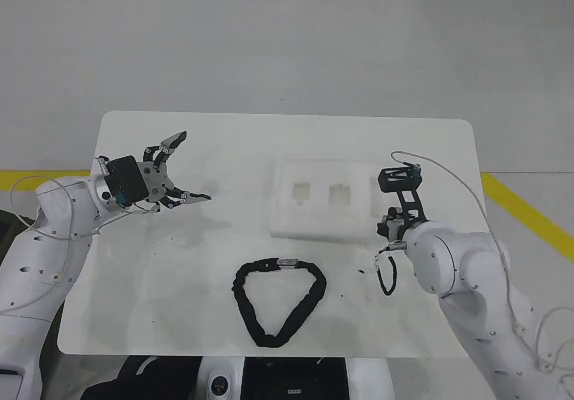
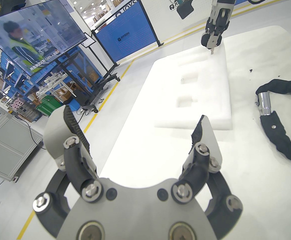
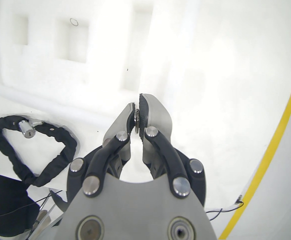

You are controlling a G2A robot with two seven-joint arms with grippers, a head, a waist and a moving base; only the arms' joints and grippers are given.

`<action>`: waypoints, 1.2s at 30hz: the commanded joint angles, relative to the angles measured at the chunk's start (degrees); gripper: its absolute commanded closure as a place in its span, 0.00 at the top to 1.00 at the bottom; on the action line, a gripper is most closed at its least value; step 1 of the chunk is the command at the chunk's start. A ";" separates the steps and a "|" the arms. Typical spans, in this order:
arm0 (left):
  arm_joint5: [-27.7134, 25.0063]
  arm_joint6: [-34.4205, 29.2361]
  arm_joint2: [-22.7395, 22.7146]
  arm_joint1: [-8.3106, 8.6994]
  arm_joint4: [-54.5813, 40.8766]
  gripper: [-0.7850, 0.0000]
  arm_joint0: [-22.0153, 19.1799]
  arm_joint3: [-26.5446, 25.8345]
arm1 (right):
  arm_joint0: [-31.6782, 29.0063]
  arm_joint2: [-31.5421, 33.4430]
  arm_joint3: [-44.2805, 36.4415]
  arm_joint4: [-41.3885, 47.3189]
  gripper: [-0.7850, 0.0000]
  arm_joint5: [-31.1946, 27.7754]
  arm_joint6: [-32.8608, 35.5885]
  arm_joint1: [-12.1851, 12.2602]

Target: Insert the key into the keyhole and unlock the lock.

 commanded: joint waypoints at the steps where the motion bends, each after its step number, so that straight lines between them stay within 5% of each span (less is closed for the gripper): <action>1: 0.00 0.00 0.00 0.00 0.00 1.00 0.00 0.00 | 0.55 -0.76 0.61 -2.07 0.00 -1.23 1.27 -0.19; 12: 0.00 0.00 0.00 0.00 0.00 1.00 0.00 0.00 | 6.84 -8.13 8.39 -10.41 0.00 -4.46 4.50 -2.21; 24: 0.00 0.00 0.00 0.00 0.00 1.00 0.00 0.00 | 4.64 -2.99 2.21 -7.45 0.00 -6.73 6.44 -3.12; 36: 0.00 0.00 0.00 0.00 0.00 1.00 0.00 0.00 | -3.61 8.03 -6.41 14.78 0.00 -14.30 0.74 -2.61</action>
